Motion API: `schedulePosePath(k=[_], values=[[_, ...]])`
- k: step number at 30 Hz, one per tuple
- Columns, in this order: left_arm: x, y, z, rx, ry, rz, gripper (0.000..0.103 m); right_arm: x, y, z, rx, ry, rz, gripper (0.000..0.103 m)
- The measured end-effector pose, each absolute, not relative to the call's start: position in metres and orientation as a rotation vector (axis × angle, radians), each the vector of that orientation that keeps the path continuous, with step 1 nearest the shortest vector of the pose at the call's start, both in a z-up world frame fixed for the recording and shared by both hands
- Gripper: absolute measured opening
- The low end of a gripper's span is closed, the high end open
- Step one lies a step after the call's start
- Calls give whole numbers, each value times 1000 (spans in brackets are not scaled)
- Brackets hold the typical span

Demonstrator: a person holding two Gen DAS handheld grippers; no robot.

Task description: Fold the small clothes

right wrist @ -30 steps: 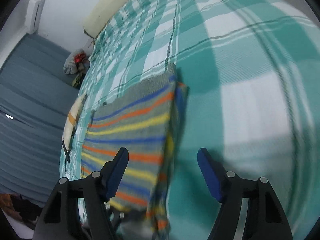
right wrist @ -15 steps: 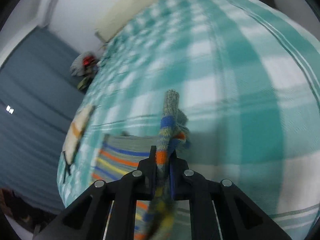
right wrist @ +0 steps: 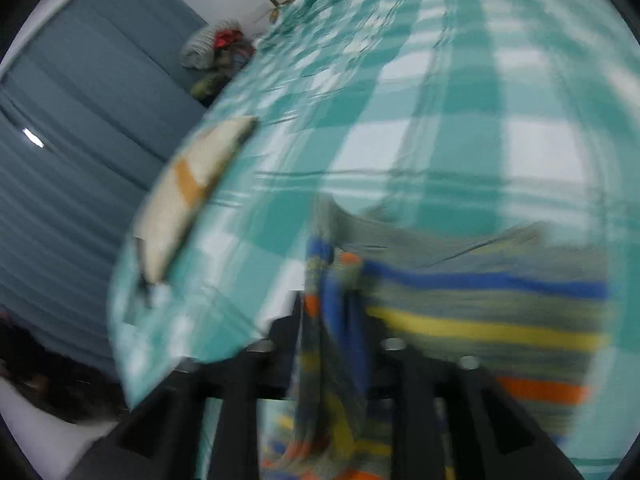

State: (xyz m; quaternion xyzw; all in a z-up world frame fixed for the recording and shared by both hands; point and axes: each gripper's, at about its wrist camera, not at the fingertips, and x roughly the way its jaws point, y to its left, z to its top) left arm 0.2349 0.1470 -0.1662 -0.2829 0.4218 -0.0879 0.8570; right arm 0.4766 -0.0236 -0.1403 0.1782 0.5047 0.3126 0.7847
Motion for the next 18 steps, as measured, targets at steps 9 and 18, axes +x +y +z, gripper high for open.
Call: schedulePosePath(k=[9, 18], values=[[222, 142, -122, -506, 810, -257, 40, 405, -102, -90, 204, 869, 587, 53], [349, 92, -137, -324, 1052, -312, 40, 289, -140, -118, -4, 928, 569, 52]])
